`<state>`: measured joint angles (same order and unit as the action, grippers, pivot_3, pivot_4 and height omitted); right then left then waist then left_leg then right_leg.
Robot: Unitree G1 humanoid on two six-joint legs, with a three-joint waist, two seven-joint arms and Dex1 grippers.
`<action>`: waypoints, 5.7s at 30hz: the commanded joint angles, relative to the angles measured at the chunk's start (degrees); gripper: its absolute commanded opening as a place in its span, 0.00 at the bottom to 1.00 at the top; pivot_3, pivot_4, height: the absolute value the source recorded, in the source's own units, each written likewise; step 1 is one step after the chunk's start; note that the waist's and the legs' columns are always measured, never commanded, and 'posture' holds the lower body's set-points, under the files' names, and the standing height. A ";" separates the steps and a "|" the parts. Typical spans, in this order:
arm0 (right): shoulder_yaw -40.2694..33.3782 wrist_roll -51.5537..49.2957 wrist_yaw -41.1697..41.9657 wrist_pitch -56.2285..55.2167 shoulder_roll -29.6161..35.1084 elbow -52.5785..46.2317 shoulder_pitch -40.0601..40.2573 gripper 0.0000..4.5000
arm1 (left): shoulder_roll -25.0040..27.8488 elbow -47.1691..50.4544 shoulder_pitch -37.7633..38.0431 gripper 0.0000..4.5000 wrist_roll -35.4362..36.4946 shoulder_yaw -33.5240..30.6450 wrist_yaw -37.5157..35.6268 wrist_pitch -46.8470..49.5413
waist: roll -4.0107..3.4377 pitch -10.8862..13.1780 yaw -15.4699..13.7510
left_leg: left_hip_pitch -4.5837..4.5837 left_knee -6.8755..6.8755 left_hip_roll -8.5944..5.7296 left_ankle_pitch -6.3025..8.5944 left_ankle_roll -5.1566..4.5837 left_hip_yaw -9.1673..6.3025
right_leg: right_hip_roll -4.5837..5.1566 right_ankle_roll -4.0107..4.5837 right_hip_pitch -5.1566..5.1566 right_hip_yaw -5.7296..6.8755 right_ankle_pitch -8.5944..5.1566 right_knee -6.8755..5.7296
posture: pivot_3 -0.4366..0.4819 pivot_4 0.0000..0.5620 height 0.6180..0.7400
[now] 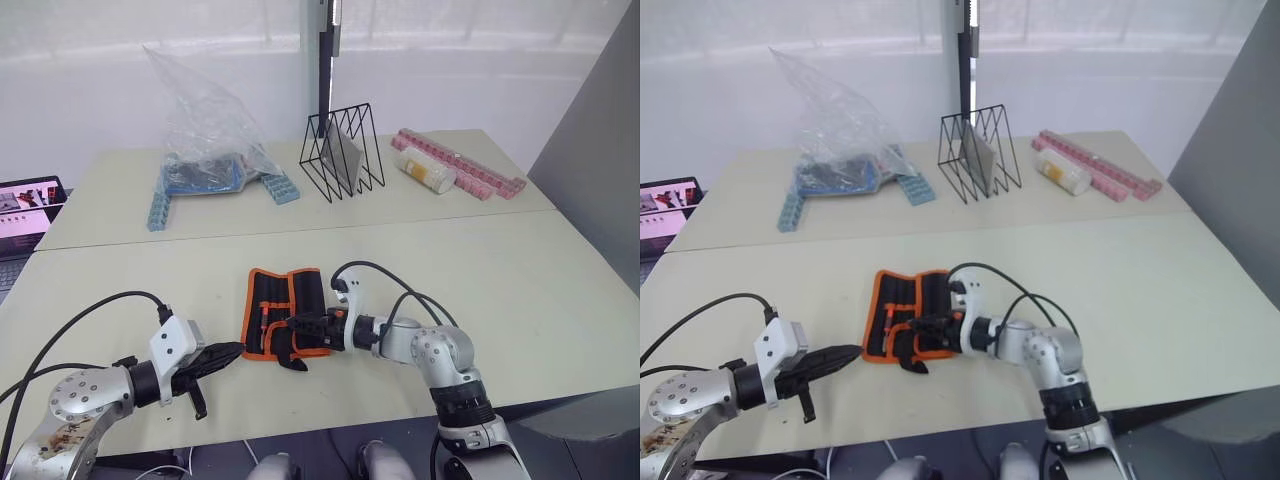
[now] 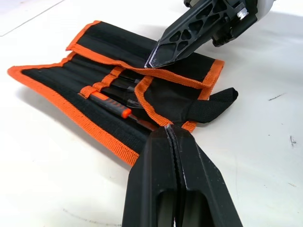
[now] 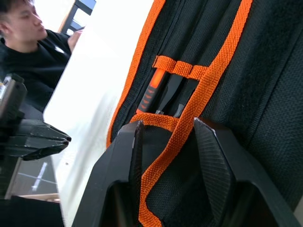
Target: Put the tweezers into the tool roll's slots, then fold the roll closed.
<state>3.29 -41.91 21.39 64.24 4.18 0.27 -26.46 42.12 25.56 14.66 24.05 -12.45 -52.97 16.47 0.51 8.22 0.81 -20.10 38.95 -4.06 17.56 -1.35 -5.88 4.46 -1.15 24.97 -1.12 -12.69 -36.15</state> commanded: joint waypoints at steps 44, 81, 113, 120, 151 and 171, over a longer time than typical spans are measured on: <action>-0.07 3.67 1.46 -4.91 4.15 0.58 1.51 0.00 | -18.00 -1.87 -11.05 0.59 28.55 -3.49 34.48 40.50 | 0.32 -0.24 -1.29 | 0.76 -0.07 -0.04 0.06 -0.07 -0.06 | 0.07 -0.06 -0.82 0.09 -0.02 0.22 | 0.48 0.27 0.87; 16.48 26.70 19.46 -42.30 8.84 -0.07 1.23 0.00 | -5.71 -10.90 -18.38 0.00 14.21 2.56 22.25 33.24 | 0.16 -0.06 0.03 | -0.14 -0.33 0.01 -0.28 0.52 -0.03 | 0.02 0.04 0.23 0.04 -0.05 0.10 | 0.48 0.27 0.87; 17.82 34.38 20.28 -44.75 7.00 10.77 -1.32 0.00 | 1.00 -10.01 -32.85 0.00 16.13 4.89 4.05 34.11 | 0.17 -0.06 0.19 | -0.13 -0.23 0.03 -0.28 0.50 -0.05 | -0.01 0.09 0.24 0.05 -0.01 0.00 | 0.48 0.27 0.87; 17.70 34.84 20.23 -44.41 6.67 10.23 -0.75 0.00 | -4.85 -8.75 -32.14 0.00 15.95 10.98 6.36 35.22 | 0.17 -0.06 0.40 | -0.12 -0.23 0.04 -0.30 0.54 -0.05 | -0.04 0.10 0.26 0.04 -0.02 -0.05 | 0.48 0.27 0.87; 5.71 22.87 24.17 -37.96 10.84 -4.33 0.98 0.00 | -12.60 -20.32 -33.45 0.00 -1.58 23.44 10.91 28.36 | 0.19 -0.13 -1.43 | 0.05 0.00 -0.06 -0.19 0.31 -0.05 | 0.04 0.04 -0.05 0.05 0.02 -0.06 | 0.48 0.27 0.87; 14.69 36.19 20.52 -42.24 9.37 12.12 -4.41 0.00 | -10.05 -17.75 -32.25 0.00 -8.52 28.72 9.29 25.69 | 0.14 -0.23 -1.39 | 0.19 -0.01 -0.06 -0.26 0.41 -0.06 | 0.03 0.04 -0.19 0.07 0.03 -0.04 | 0.48 0.27 0.87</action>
<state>17.57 -7.32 42.13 20.93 12.49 11.32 -32.25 31.14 10.47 -19.52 18.01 13.54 -43.96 41.09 0.65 7.99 -0.58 -19.86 38.93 -4.12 17.32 -0.97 -5.94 4.49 -1.11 24.73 -1.05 -12.66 -36.18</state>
